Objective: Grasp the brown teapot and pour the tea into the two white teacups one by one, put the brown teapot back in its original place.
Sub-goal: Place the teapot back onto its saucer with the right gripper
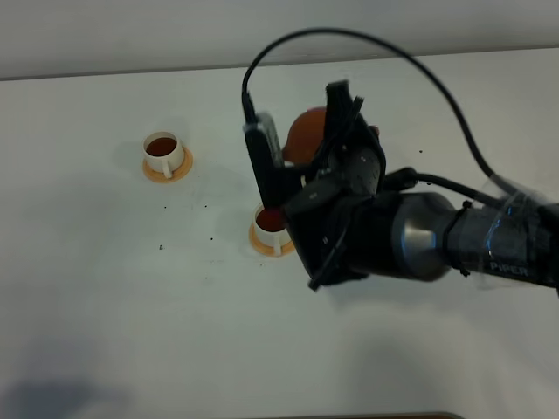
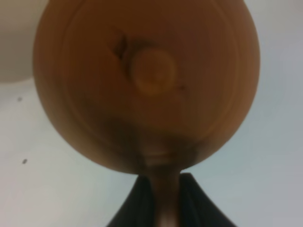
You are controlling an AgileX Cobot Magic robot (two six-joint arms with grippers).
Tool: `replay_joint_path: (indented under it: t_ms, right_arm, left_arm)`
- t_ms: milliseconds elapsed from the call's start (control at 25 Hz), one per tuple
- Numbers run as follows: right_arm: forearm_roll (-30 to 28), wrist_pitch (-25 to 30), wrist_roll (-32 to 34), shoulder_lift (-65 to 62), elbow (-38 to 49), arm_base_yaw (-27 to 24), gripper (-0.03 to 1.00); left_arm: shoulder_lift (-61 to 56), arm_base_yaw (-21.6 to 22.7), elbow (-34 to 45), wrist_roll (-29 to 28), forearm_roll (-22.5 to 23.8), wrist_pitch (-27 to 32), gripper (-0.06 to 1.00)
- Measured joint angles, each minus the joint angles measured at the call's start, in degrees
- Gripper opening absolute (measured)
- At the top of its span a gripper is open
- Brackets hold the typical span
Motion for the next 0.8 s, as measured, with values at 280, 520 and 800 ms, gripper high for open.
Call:
replay_joint_path:
  t_ms: [280, 520, 800]
  right_arm:
    - [22.8, 2.6, 0.3, -0.3, -13.4, -4.1, 0.09]
    - [40.0, 3.8, -0.7, -0.3, -19.2, -9.2, 0.09]
    - [55.6, 3.1, -2.9, 0.4, -19.6, -15.0, 0.09]
  left_arm:
    - [0.0, 0.0, 0.0, 0.0, 0.0, 0.0, 0.27]
    - [0.0, 0.0, 0.0, 0.0, 0.0, 0.0, 0.27]
    - [0.0, 0.0, 0.0, 0.0, 0.0, 0.0, 0.27]
